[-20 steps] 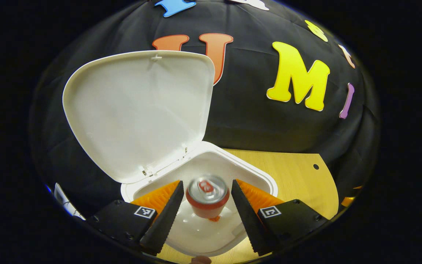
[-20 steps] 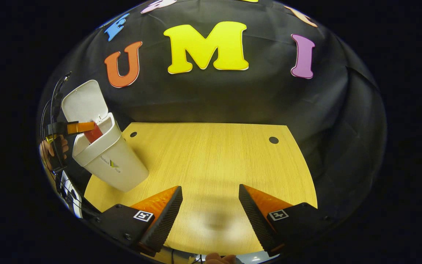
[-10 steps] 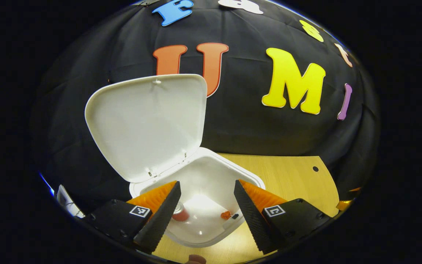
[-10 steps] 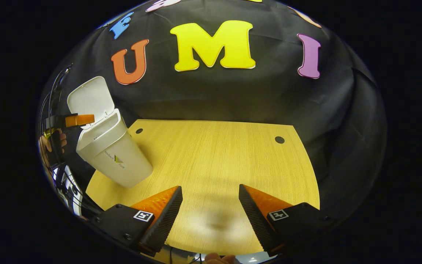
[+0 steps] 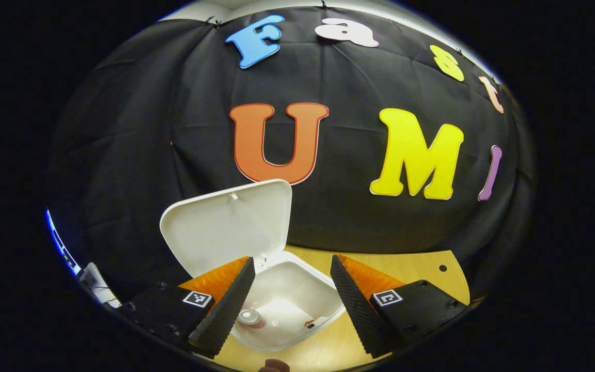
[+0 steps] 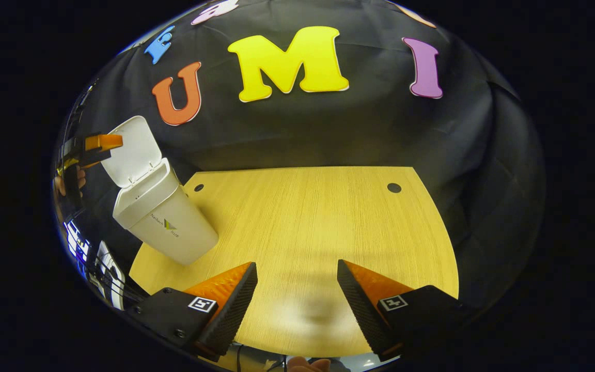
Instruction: Press the lid of the desktop garbage bin to open it, pick up the crumpled paper on the desktop and throw it into the bin, then pick up the pop can on the desktop and drop it into the bin, and finally close the garbage bin lid.
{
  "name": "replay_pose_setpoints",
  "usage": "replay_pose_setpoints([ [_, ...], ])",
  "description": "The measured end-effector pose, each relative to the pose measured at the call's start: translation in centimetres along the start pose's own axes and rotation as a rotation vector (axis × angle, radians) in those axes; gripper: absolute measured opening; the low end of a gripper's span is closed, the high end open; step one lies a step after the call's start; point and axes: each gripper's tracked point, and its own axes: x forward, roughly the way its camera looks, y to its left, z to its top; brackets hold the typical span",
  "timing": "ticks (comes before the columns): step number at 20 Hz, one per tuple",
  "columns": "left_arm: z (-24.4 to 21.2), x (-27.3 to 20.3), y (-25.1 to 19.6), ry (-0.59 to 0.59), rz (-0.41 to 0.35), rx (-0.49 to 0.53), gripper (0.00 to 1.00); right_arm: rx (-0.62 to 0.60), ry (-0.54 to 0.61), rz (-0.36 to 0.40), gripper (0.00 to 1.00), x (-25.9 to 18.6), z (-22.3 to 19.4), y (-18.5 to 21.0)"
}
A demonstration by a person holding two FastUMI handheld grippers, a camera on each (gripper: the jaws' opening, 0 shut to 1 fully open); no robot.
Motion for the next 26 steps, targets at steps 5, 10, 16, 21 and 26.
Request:
replay_pose_setpoints([
  [5,5.8,1.4,2.3,-0.098,0.107,-0.029,0.97,0.038,-0.001,-0.019,0.99,0.5,-0.2,-1.6],
  [10,11.1,3.9,5.0,-0.185,0.208,-0.054,0.96,0.053,0.009,-0.071,0.97,1.1,-0.5,-2.9],
  [16,12.2,8.1,8.2,-0.15,0.346,-0.077,0.96,0.056,0.042,-0.084,0.99,1.7,-1.8,-2.9],
  [21,8.3,10.4,9.5,-0.026,0.398,-0.147,0.96,0.053,0.058,-0.089,0.99,1.8,-2.3,-3.4],
  [26,6.2,10.5,10.0,0.023,0.424,-0.184,0.98,0.043,0.072,-0.073,0.99,2.1,-3.0,-3.6],
])
